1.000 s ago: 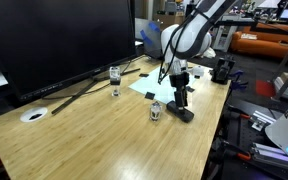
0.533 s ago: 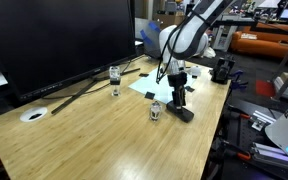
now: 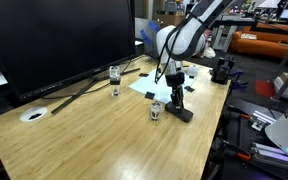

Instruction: Erase the whiteboard with the duster

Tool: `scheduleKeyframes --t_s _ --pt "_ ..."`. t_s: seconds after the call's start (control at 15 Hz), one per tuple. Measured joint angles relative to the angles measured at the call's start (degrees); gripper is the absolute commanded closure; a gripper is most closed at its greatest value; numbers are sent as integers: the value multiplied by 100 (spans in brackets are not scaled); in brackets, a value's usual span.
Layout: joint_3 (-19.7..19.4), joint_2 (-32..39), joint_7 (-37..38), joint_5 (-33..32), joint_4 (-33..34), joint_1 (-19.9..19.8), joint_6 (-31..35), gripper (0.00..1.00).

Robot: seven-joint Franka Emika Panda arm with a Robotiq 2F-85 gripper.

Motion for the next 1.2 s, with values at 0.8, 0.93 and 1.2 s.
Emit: scheduleKeyframes --t_s 0.8,0.93,1.2 --pt "-3 36 -62 -96 92 -59 -40 10" --pt "-3 51 -65 -95 92 -79 -40 1" --pt "-1 95 -71 -94 102 -116 -39 0"
